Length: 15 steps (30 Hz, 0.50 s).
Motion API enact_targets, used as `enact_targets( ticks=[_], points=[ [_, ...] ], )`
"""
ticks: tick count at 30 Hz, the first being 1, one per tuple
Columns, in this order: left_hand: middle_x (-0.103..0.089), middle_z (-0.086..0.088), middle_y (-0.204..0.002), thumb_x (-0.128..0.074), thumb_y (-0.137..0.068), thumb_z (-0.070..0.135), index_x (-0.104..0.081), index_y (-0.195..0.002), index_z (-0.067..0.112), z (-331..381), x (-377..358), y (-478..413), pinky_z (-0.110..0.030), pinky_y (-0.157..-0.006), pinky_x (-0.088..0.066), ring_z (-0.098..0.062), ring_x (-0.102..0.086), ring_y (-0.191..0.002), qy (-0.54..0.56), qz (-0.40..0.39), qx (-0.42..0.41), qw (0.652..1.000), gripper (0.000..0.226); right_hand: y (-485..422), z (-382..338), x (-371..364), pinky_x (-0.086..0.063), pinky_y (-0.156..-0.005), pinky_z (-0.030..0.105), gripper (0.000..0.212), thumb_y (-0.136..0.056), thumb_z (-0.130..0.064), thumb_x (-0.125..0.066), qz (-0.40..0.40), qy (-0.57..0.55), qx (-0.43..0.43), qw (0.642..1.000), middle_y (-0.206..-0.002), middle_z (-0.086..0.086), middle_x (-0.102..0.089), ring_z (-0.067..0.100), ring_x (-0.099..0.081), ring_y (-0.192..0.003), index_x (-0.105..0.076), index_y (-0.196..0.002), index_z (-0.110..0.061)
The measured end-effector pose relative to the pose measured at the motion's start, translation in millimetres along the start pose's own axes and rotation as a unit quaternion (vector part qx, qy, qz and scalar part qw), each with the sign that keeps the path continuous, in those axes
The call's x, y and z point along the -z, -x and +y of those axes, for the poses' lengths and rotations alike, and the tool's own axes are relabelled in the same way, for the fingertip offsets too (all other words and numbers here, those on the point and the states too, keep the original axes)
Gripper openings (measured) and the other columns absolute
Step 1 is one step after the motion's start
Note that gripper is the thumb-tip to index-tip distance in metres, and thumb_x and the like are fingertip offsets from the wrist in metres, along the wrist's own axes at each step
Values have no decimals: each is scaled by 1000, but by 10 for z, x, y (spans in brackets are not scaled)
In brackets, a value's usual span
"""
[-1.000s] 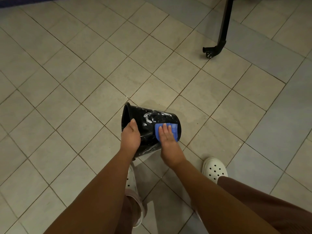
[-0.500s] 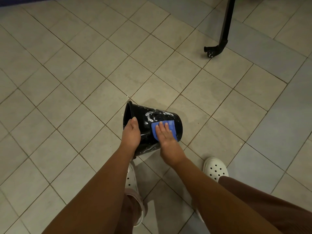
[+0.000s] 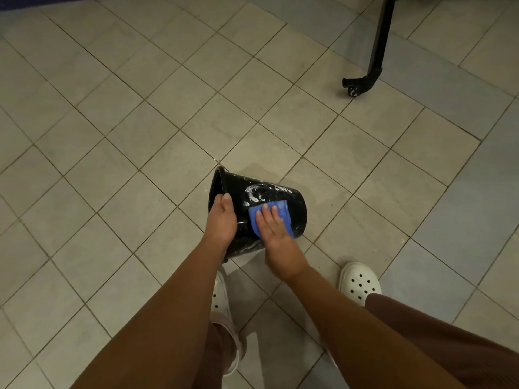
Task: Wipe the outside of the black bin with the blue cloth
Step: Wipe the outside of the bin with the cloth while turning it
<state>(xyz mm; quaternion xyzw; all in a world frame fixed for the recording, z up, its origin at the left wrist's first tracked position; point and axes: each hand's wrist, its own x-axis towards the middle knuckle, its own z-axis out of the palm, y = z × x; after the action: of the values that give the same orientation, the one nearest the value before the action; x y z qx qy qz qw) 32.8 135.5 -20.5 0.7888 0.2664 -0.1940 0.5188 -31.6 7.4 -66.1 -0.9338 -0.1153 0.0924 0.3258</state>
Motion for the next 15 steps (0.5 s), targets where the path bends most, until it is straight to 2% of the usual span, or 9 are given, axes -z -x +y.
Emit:
enact_targets(
  ticks=[2,5,6,9,10,13,15],
  points=[
    [-59,-10,-117,-23,-109,38,-49,-125,18,21,-22,2,-43,-96,-50,-23,-58,-107,14,-1,4,1000,37,-38,28,21,14,-110,31,74,-87,10,-44,9,-9,-38,999,-155,9,5,22,16,-139,-3,-146,-9],
    [-59,-11,-121,-23,-108,39,-49,-128,19,44,-30,12,-47,-99,-49,-25,-58,-111,16,-8,14,1000,39,-5,9,-23,3,-115,37,74,-87,10,-44,12,-5,-88,996,-152,7,10,23,16,-138,-4,-147,-8],
    [-58,-10,-124,-23,-108,41,-49,-129,19,43,-26,10,-49,-101,-49,-26,-58,-113,21,-11,20,1000,40,33,-20,-52,-2,-115,40,76,-83,12,-49,23,5,-92,995,-152,9,5,26,8,-140,-10,-147,-6],
    [-59,-10,-127,-25,-107,44,-50,-132,20,20,-5,-15,-53,-102,-49,-28,-59,-117,23,-15,32,999,43,167,-107,-151,-22,-101,47,87,-57,11,-74,3,56,-67,996,-143,22,-37,38,-34,-132,-39,-136,1],
    [-61,-10,-126,-25,-107,44,-51,-132,20,8,0,-24,-53,-102,-49,-27,-60,-116,26,-18,34,999,43,190,-133,-170,-24,-99,47,88,-54,9,-76,-1,71,-50,996,-140,22,-42,38,-39,-129,-42,-134,0],
    [-63,-9,-123,-27,-108,41,-55,-124,21,10,11,-36,-49,-102,-49,-24,-61,-113,42,-23,33,998,39,98,-150,-133,-20,-104,48,80,-63,12,-65,20,70,22,997,-143,24,-37,39,-33,-133,-37,-137,2],
    [-64,-9,-121,-27,-108,40,-56,-117,24,29,5,-31,-48,-102,-49,-23,-62,-112,59,-30,42,997,34,-21,-127,-77,-11,-110,48,77,-73,15,-56,23,35,16,999,-150,22,-24,37,-19,-139,-26,-142,1]
  ],
)
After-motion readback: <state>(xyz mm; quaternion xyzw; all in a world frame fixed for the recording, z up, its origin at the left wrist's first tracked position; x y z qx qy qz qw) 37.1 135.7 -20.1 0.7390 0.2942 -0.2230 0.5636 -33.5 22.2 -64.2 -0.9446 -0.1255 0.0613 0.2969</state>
